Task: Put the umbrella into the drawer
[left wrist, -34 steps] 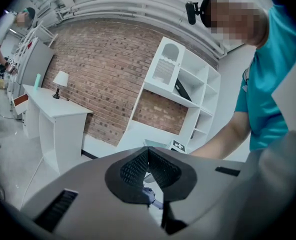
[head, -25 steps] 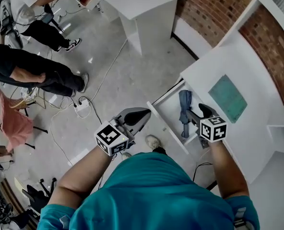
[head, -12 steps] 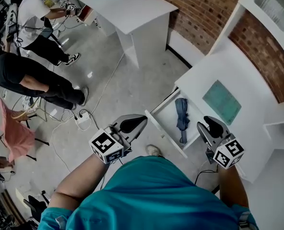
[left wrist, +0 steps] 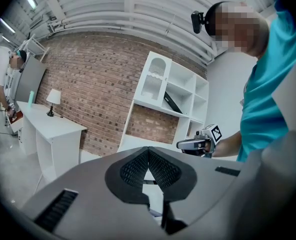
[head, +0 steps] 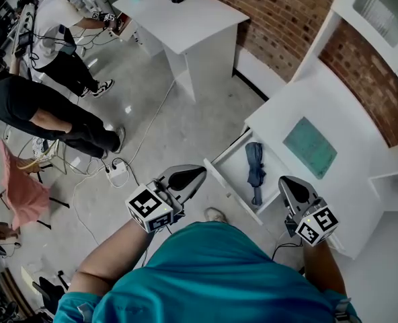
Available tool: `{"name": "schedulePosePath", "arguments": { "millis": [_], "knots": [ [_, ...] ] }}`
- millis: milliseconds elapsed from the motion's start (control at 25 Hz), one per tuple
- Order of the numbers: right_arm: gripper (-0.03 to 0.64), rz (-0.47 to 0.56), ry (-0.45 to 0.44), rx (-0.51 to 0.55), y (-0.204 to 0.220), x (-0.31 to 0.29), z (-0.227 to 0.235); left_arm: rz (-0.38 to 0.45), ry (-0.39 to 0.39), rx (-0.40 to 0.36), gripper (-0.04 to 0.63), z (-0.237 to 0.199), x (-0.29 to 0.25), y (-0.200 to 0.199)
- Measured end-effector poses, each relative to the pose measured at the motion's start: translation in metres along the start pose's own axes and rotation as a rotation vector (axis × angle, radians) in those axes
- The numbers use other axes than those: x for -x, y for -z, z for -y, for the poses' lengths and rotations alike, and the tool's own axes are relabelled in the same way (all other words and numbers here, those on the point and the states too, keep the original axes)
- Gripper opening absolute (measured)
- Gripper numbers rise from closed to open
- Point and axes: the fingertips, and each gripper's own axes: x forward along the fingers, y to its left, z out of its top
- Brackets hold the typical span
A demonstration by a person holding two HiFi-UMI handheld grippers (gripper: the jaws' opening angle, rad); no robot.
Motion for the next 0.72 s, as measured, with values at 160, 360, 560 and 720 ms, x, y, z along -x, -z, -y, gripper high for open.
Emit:
{"name": "schedulePosePath", "arguments": {
  "millis": [160, 360, 560, 720],
  "knots": [
    [0.022, -0.006, -0.013, -0.017, 0.005, -0.003, 0.000, -0.009, 0.000, 0.001, 0.015, -0.001, 0.002, 0.003],
    [0.021, -0.011, -0.017, -0.012, 0.006, -0.007, -0.001, 0.000, 0.000, -0.005, 0.015, -0.002, 0.002, 0.001],
    [0.021, -0.023, -0.016, -0.014, 0.009, -0.010, 0.000, -0.002, 0.000, -0.007, 0.015, -0.002, 0.002, 0.003],
    [0.021, -0.034, -0.022, 0.011, 0.009, -0.013, -0.003, 0.002, -0.001, -0.003, 0.015, -0.003, 0.001, 0.003]
  ]
}}
